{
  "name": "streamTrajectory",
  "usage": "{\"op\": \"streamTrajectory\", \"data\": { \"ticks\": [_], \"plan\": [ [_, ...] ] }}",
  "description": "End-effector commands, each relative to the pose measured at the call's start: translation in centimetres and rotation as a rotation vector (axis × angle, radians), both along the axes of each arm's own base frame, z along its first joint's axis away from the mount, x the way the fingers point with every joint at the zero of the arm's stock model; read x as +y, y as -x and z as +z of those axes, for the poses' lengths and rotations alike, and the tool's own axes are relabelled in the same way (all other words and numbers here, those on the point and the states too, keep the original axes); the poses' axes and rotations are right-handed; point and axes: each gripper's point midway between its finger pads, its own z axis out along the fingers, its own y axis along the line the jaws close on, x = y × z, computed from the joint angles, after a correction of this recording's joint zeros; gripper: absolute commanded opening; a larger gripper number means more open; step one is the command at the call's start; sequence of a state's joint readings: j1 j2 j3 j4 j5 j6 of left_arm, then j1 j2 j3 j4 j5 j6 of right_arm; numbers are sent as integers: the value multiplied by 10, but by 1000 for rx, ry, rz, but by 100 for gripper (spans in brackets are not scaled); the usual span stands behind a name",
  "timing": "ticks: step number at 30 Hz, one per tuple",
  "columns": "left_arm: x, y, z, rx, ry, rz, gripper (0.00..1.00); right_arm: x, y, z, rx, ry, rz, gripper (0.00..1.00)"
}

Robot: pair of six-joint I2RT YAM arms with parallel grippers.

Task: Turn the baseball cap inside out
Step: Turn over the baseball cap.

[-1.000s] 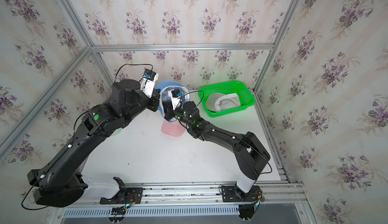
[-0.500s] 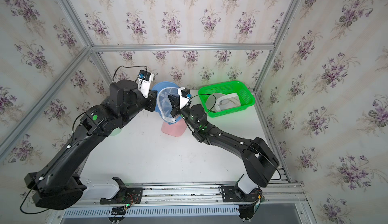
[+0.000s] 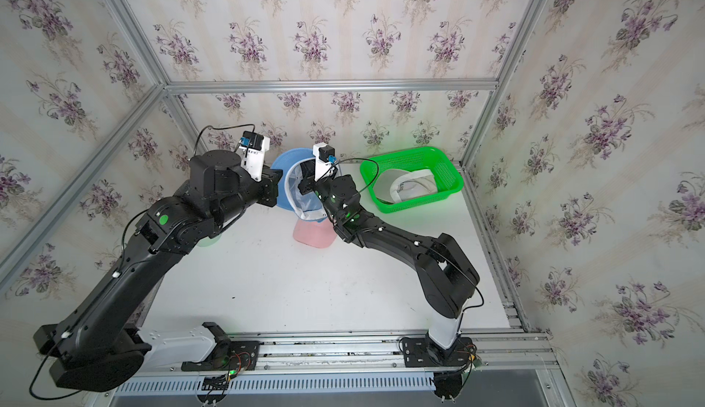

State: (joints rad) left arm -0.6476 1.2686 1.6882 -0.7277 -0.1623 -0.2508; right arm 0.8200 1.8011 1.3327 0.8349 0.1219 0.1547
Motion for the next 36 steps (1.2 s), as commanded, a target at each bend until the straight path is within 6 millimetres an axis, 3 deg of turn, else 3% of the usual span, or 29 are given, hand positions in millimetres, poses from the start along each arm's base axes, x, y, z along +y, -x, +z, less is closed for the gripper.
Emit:
{"op": "streamTrajectory", "data": {
  "ticks": [1, 4, 10, 14, 17, 25, 36],
  "plan": [
    [-12, 3, 2, 8, 60, -58, 0, 6, -11, -6, 16, 12, -22, 0],
    [-4, 0, -2, 3, 51, -21, 0, 11, -10, -1, 14, 12, 0, 0],
    [21, -13, 0, -35, 16, 65, 0, 3, 22, -11, 34, 66, 113, 3],
    [15, -13, 5, -46, 2, 14, 0, 10, 53, -31, 60, 125, 332, 0],
    [9, -12, 4, -27, -29, -35, 0, 6, 66, -45, 65, 137, 399, 0],
    [-3, -5, 3, 28, -3, -123, 0, 30, 81, -69, 89, 201, 569, 0],
    [-8, -1, 4, 68, 104, -190, 0, 52, 85, -65, 82, 185, 669, 0]
  ]
}}
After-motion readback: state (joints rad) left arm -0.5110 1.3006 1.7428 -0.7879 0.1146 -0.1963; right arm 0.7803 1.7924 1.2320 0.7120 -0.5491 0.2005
